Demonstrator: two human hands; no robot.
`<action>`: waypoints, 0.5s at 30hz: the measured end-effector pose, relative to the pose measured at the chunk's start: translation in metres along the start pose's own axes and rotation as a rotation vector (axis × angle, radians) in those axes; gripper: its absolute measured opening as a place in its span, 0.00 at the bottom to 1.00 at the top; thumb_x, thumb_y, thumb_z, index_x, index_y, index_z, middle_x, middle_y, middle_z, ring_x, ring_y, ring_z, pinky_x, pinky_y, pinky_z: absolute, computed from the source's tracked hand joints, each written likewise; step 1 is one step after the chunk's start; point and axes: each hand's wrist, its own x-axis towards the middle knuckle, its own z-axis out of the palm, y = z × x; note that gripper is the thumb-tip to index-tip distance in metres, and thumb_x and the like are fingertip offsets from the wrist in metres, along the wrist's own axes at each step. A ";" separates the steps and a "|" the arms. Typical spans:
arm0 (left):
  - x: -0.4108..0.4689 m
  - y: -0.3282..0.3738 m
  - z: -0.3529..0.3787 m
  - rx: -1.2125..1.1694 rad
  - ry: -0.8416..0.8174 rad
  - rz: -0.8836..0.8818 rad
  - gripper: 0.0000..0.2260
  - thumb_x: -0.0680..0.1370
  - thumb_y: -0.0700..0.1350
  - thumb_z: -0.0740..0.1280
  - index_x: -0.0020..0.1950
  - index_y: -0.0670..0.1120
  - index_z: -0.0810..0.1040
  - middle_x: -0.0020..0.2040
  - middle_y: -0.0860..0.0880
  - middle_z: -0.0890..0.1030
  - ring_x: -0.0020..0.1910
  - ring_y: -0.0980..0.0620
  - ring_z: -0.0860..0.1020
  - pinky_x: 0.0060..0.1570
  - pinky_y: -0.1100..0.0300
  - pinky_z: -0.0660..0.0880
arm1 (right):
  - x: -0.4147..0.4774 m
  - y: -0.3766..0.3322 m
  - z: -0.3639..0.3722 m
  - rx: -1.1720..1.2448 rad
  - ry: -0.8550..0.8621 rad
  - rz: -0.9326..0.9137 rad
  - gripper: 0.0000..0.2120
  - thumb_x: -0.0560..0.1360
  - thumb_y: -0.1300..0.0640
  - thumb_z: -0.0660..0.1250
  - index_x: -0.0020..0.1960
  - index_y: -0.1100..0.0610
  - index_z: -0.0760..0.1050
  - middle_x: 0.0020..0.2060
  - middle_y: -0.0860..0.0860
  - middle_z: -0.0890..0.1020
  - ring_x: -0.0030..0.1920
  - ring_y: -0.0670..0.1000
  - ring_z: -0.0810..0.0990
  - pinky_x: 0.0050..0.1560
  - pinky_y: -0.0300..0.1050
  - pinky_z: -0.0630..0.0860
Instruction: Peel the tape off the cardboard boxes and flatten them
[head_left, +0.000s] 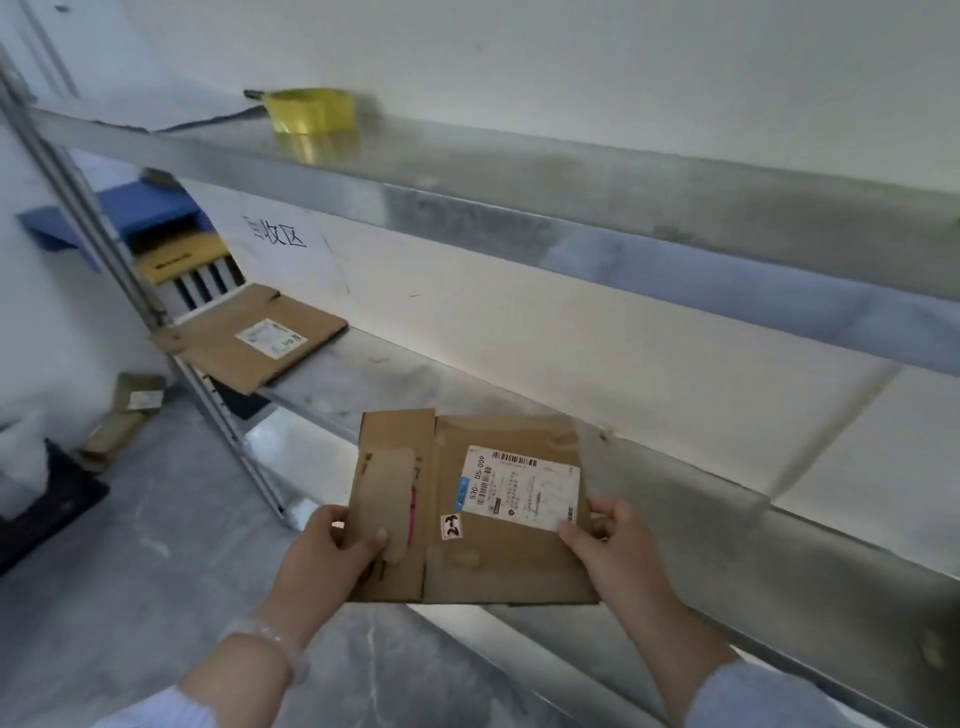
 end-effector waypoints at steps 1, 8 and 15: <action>0.011 -0.004 -0.019 0.009 0.023 0.009 0.18 0.72 0.51 0.74 0.55 0.51 0.70 0.44 0.54 0.76 0.42 0.53 0.77 0.39 0.57 0.74 | 0.001 -0.012 0.021 0.001 -0.005 -0.015 0.18 0.72 0.51 0.75 0.58 0.51 0.72 0.47 0.46 0.81 0.45 0.45 0.79 0.38 0.40 0.72; 0.091 -0.028 -0.139 0.066 0.118 0.066 0.16 0.73 0.51 0.73 0.54 0.51 0.69 0.47 0.51 0.75 0.43 0.53 0.73 0.36 0.62 0.66 | 0.016 -0.087 0.156 -0.006 -0.031 -0.051 0.19 0.71 0.49 0.75 0.57 0.50 0.71 0.49 0.48 0.81 0.49 0.50 0.80 0.47 0.46 0.77; 0.175 -0.044 -0.197 0.075 0.132 0.084 0.17 0.73 0.51 0.73 0.57 0.51 0.71 0.42 0.60 0.73 0.41 0.56 0.73 0.36 0.64 0.68 | 0.054 -0.132 0.239 -0.030 -0.021 -0.058 0.18 0.70 0.50 0.76 0.53 0.50 0.70 0.46 0.47 0.81 0.45 0.47 0.80 0.38 0.41 0.72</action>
